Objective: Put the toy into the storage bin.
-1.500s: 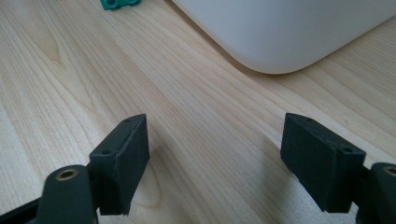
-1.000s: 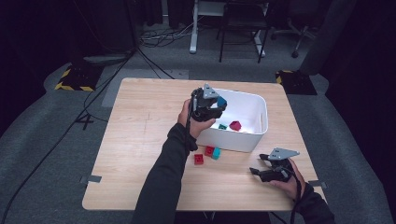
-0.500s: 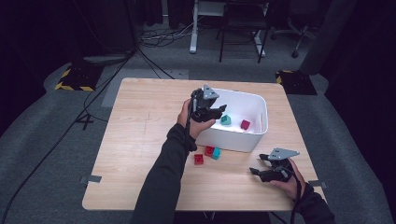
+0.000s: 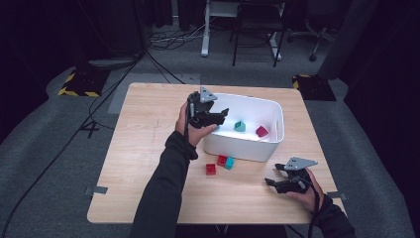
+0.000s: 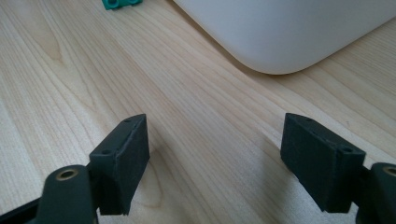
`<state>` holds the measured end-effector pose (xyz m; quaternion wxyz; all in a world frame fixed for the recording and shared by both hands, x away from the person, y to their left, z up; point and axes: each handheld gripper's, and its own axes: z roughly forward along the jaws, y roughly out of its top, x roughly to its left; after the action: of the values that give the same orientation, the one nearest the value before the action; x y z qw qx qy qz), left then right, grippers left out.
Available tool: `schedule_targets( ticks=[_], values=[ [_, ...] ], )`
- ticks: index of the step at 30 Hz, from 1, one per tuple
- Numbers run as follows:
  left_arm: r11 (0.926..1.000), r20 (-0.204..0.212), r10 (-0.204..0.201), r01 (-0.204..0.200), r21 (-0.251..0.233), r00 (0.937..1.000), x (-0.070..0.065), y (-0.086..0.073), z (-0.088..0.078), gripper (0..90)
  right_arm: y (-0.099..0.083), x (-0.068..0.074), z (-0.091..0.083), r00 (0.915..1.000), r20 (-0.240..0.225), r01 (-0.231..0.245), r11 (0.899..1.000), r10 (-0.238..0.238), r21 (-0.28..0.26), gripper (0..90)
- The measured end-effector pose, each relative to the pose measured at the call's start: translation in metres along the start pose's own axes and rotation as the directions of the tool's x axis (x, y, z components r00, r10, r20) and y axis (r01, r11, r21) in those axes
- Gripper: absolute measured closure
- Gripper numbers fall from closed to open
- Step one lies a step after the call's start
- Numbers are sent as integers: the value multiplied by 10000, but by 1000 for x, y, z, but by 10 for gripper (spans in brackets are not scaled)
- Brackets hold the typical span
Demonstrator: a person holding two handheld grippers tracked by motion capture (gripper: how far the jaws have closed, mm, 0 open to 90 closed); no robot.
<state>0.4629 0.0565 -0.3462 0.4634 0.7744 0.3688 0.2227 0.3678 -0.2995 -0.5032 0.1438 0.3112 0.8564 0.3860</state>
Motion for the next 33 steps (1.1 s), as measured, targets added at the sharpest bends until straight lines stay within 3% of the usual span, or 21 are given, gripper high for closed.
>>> schedule_targets(
  ticks=[3,8,14,22,29,33],
  values=[
    [9989,-313,-428,422,-186,9986,8,-4,-5,250,0,0,0,10000,-14,20,10000,-20,7,242],
    [9978,-657,-614,598,-272,9959,22,-13,-20,197,0,0,0,10000,-3,15,10000,-15,5,242],
    [9976,-1059,-679,661,-209,9921,37,-25,-36,177,0,0,0,10000,-10,-4,10000,4,1,241],
    [9974,-1643,-614,668,275,9845,53,-49,-49,163,0,0,0,10000,-7,39,10000,-39,15,241],
    [9947,-1501,-576,695,757,9870,54,-74,-49,158,0,0,0,10000,7,-20,10000,20,-2,241],
    [9915,-1362,-253,422,1228,9904,47,-89,-44,159,0,0,0,10000,7,5,10000,-5,3,241]
  ],
)
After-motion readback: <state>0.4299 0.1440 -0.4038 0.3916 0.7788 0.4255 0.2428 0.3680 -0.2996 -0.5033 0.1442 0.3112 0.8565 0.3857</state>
